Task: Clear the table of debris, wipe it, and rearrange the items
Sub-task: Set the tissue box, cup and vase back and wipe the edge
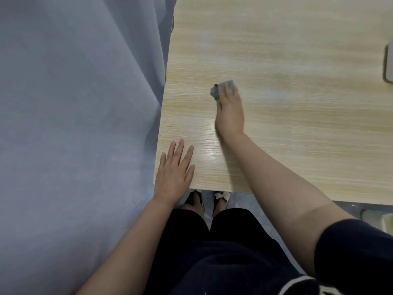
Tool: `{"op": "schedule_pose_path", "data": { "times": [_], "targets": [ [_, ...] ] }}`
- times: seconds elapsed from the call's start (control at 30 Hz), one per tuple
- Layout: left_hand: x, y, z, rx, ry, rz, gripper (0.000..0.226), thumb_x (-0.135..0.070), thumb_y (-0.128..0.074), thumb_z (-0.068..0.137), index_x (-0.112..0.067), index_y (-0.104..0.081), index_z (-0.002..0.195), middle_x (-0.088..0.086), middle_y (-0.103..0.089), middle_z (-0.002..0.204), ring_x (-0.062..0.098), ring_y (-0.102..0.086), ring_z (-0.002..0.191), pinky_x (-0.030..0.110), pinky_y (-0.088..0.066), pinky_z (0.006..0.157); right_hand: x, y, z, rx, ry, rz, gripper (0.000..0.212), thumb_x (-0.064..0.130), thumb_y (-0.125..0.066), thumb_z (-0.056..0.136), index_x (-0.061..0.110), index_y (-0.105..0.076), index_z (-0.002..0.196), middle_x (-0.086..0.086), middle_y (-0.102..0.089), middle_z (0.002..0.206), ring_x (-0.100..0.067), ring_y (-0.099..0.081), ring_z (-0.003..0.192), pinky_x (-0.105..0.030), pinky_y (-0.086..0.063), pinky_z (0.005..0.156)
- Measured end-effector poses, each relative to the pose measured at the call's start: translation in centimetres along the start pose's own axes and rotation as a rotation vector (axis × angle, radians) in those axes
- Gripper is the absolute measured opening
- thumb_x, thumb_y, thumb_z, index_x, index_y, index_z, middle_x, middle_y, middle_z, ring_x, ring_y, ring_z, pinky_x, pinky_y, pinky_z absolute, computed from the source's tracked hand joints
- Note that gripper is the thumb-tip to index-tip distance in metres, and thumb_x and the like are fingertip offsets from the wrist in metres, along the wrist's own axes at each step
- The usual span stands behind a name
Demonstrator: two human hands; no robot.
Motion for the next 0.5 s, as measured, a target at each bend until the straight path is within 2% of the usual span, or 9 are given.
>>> {"op": "schedule_pose_path", "data": {
  "times": [0.13,0.2,0.27,0.33,0.5],
  "targets": [
    [0.1,-0.1,-0.3,-0.009,0.024,-0.050,0.053,-0.037,-0.029,0.093,-0.014,-0.047,0.137,0.011,-0.038,0.147,0.032,-0.030,0.138,0.053,-0.028,0.107,10.4,-6.4,-3.6,0.332,0.453,0.025,0.042,0.008,-0.040,0.097,0.005,-0.040,0.139,-0.014,-0.031,0.150,-0.033,-0.019,0.142,-0.039,-0.014,0.114],
    [0.2,-0.1,-0.4,-0.016,0.036,-0.075,0.054,-0.039,-0.027,0.093,-0.017,-0.044,0.139,0.009,-0.034,0.150,0.029,-0.024,0.141,0.051,-0.025,0.109,10.8,-6.7,-4.0,0.433,0.510,0.019,0.042,0.011,-0.038,0.099,0.010,-0.037,0.142,-0.010,-0.026,0.153,-0.028,-0.015,0.144,-0.035,-0.008,0.115],
    [0.3,-0.2,-0.5,-0.016,0.047,-0.094,0.058,-0.042,-0.021,0.092,-0.020,-0.036,0.144,0.005,-0.024,0.154,0.025,-0.015,0.144,0.047,-0.016,0.113,8.4,-4.8,-3.2,0.394,0.444,0.064,0.044,0.012,-0.038,0.100,0.018,-0.034,0.144,-0.004,-0.024,0.154,-0.024,-0.013,0.144,-0.032,-0.005,0.116],
    [0.2,-0.1,-0.6,-0.021,0.051,-0.102,0.061,-0.044,-0.016,0.091,-0.021,-0.032,0.146,0.004,-0.018,0.156,0.024,-0.010,0.145,0.046,-0.011,0.115,3.6,-1.5,-2.1,0.261,0.267,0.082,0.045,0.012,-0.038,0.099,0.022,-0.034,0.143,-0.003,-0.025,0.153,-0.024,-0.013,0.144,-0.032,-0.006,0.117],
    [-0.1,-0.2,-0.7,-0.015,0.062,-0.088,0.062,-0.044,-0.010,0.091,-0.023,-0.024,0.148,0.002,-0.010,0.158,0.021,-0.002,0.145,0.043,-0.002,0.116,-9.1,6.9,-3.2,-0.015,-0.157,-0.015,0.044,0.011,-0.035,0.100,0.009,-0.033,0.144,-0.009,-0.020,0.155,-0.026,-0.012,0.144,-0.032,-0.008,0.118]
  ]
}}
Point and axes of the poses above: each hand's wrist, its own z-axis towards the middle knuckle, its own y-axis out of the back of the hand, x = y × z, the point moved 8 cm from there along z, towards the middle knuckle
